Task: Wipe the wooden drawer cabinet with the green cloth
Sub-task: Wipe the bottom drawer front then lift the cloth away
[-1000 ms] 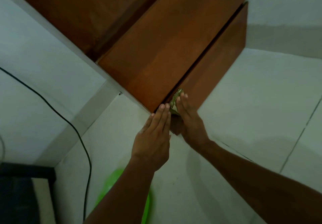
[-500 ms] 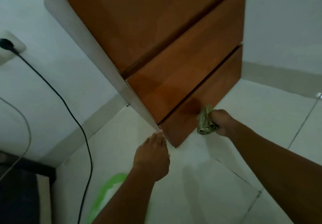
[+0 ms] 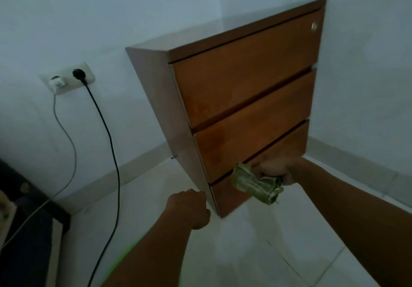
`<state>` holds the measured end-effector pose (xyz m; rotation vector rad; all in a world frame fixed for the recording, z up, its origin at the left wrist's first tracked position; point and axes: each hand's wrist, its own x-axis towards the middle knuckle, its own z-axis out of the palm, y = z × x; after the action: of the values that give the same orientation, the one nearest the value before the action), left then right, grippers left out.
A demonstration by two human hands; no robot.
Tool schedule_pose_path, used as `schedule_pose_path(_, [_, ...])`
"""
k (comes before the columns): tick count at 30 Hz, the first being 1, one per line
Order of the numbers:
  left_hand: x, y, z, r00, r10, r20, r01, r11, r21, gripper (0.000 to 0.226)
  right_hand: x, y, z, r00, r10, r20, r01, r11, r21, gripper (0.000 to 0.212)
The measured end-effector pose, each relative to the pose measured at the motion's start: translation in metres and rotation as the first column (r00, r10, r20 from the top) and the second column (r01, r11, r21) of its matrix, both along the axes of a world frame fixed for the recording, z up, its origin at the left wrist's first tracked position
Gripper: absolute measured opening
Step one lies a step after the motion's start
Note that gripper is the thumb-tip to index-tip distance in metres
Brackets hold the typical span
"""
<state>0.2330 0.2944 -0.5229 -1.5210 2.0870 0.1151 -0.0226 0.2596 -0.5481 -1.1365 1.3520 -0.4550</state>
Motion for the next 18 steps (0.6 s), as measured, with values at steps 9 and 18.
schedule_pose_path(9, [-0.045,-0.037,0.067,0.982,0.094,-0.161,-0.061,0.978,0.198,0.061,-0.051,-0.012,0.136,0.943,0.075,-0.324,-0.100,0.993,-0.062,0.023])
schedule_pose_path(18, [-0.117,-0.073,0.220,0.951,0.169,-0.257,-0.075,0.938,0.337,0.065,-0.084,-0.024,0.272,0.917,0.101,-0.386,-0.150,0.984,-0.098,0.032])
